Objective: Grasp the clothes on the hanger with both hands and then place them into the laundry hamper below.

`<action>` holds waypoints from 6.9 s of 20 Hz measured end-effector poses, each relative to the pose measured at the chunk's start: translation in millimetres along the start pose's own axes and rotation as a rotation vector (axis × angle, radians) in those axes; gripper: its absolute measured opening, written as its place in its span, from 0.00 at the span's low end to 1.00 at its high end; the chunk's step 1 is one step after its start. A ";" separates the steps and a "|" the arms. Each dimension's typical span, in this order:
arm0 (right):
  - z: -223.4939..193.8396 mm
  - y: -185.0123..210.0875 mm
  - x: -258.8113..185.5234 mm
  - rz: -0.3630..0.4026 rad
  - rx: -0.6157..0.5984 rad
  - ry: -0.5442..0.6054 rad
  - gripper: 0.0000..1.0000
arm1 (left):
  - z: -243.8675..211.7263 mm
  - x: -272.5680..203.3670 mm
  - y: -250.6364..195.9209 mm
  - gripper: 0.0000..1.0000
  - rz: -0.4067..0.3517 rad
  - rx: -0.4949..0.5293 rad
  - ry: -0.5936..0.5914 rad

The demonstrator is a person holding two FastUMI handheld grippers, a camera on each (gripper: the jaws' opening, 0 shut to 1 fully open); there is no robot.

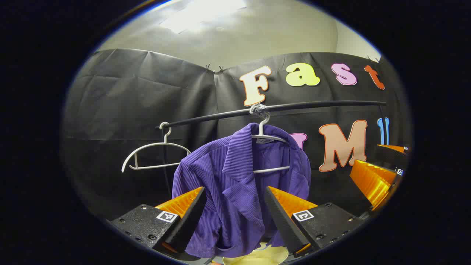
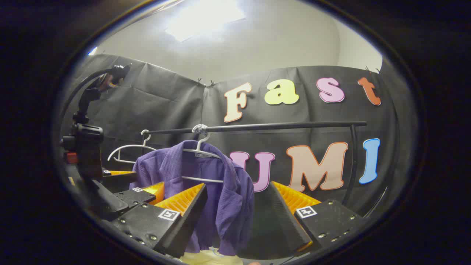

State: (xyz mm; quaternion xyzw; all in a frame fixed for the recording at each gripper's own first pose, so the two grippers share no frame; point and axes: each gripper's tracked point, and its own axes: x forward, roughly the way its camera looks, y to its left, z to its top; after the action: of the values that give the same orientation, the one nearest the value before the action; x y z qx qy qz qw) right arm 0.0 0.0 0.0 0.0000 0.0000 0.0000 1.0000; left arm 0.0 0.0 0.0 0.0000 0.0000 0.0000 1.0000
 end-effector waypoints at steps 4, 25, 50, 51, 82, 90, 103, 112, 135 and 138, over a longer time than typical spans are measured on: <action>2.2 -1.3 -1.6 -0.023 -0.010 0.005 0.99 | -5.3 6.9 -3.3 0.98 -0.013 0.002 0.013; -15.1 -19.9 23.5 -0.087 -0.041 0.031 0.99 | -61.6 77.2 -11.3 0.97 0.040 0.001 0.097; -39.6 0.0 45.6 -0.024 -0.045 0.053 0.99 | -65.7 77.1 -8.9 0.00 -0.064 -0.042 0.142; -41.7 1.6 46.4 -0.021 -0.043 0.054 0.99 | -64.7 76.0 -10.2 0.00 -0.077 -0.046 0.142; -103.3 51.8 142.7 0.077 -0.028 0.126 0.95 | -15.2 54.5 38.7 0.02 -0.140 -0.071 0.061; -139.7 48.5 179.2 0.051 -0.066 0.174 0.95 | 2.6 52.9 50.5 0.05 -0.102 -0.061 0.018; -157.9 41.8 196.0 0.024 -0.069 0.220 0.72 | 30.9 55.7 70.2 0.02 -0.001 -0.022 -0.036; -155.6 18.2 193.5 -0.050 -0.097 0.240 0.25 | 62.0 53.9 89.4 0.02 0.068 -0.007 -0.090; -35.8 -58.4 200.1 -0.246 -0.248 -0.041 0.11 | 119.8 82.9 167.7 0.00 0.182 0.146 -0.223; -28.5 -60.5 202.1 -0.252 -0.248 -0.060 0.11 | 107.3 92.0 172.2 0.01 0.155 0.129 -0.197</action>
State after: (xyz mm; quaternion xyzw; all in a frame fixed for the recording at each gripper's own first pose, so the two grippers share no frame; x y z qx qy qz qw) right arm 202.1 -60.5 -28.5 -0.1235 -0.0296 -0.1252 0.9840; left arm 92.0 172.2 107.3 0.0643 -0.0980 0.0774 0.9901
